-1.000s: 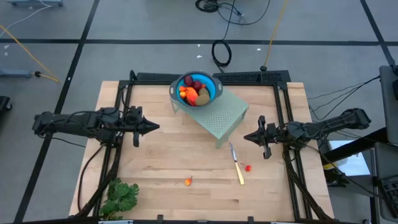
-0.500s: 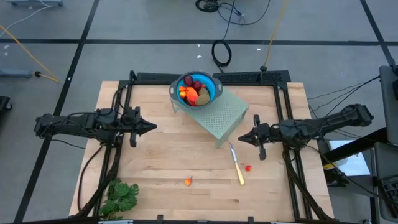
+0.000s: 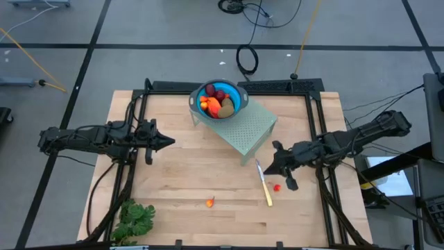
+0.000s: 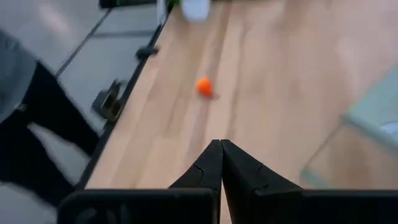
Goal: Pick & Place Fruit
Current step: Put the pear into the blue strainer bowl on the shelf
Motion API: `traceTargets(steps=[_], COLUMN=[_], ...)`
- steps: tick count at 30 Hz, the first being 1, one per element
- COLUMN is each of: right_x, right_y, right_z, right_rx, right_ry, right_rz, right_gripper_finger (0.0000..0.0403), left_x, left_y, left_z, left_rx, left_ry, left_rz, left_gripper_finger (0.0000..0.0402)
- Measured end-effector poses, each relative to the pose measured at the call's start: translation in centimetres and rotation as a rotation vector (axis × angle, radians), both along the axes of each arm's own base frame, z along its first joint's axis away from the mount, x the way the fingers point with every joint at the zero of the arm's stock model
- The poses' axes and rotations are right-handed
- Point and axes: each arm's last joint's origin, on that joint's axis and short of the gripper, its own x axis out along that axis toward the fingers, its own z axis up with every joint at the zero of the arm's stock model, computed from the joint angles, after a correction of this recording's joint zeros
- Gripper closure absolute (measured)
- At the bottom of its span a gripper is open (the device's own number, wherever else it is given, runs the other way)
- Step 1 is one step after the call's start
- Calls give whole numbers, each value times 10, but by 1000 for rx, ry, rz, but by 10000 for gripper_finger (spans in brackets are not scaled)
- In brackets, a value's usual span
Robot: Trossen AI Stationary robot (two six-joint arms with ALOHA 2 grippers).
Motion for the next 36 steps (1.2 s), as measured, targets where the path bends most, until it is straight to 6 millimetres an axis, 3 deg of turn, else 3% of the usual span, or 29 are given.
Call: traceTargets(steps=[6, 15, 28, 36], right_x=[13, 27, 26, 26], right_y=[20, 41, 37, 34], right_z=[-2, -15, -42, -42], right_rx=[45, -54, -66, -5], right_ry=[165, 416, 712, 756], right_rz=[97, 144, 3, -97], right_gripper_finger=[403, 403, 400, 352], left_x=[0, 0, 0, 0], left_y=[0, 0, 0, 0], left_z=[0, 0, 0, 0], left_rx=[8, 8, 22, 22], left_ry=[0, 0, 0, 1], left_rz=[-1, -2, -3, -2], left_gripper_finger=[400, 399, 397, 388])
